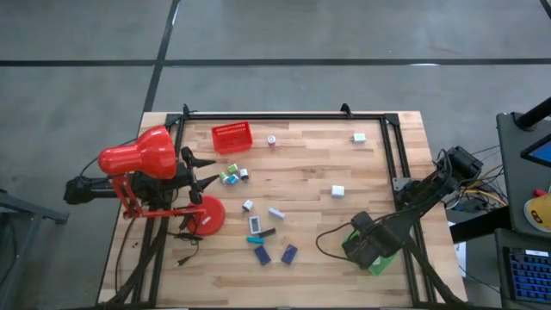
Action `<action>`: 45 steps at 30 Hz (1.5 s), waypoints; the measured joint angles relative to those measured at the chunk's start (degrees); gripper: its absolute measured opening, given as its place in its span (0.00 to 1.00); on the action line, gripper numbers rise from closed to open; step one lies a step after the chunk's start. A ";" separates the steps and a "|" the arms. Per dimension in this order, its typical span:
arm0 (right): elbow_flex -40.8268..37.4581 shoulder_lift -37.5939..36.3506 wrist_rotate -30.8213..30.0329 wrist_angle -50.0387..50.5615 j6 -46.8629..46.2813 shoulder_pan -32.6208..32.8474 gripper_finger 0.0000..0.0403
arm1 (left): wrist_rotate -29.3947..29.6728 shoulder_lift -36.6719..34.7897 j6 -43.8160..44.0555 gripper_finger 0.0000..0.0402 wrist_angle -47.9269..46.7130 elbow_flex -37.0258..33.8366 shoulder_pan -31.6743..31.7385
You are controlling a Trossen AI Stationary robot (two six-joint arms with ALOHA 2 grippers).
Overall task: Pick & Place Office items
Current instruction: Put the pink charger adapter into the green bin, then put the bottom white charger adapter into the green bin
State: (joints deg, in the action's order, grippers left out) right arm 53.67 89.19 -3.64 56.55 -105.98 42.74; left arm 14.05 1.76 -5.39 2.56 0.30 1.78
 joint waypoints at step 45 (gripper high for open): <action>1.76 -5.00 -2.77 1.22 -8.45 -0.32 0.87 | 0.01 0.00 0.01 0.61 0.01 0.00 0.01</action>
State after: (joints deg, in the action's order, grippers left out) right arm 55.42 84.18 -6.41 57.77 -114.43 42.42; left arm 14.06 1.76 -5.38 2.57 0.30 1.79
